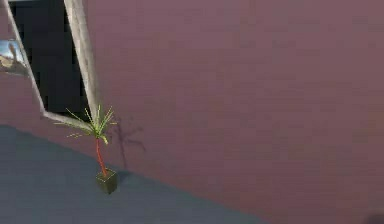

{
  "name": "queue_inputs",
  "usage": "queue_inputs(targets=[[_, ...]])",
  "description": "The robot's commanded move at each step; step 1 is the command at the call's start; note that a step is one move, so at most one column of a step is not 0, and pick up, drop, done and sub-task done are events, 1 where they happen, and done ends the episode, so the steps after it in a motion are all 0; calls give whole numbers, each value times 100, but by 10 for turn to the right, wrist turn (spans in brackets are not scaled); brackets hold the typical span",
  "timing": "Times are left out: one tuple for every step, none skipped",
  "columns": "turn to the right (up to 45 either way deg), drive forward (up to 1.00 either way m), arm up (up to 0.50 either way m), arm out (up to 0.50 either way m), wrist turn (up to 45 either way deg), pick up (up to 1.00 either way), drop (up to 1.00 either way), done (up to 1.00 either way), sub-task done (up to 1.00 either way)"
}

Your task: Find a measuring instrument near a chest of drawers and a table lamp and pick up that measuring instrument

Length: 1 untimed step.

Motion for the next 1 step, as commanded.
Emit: queue_inputs(targets=[[-450,0,0,0,0,0,0,0,0]])
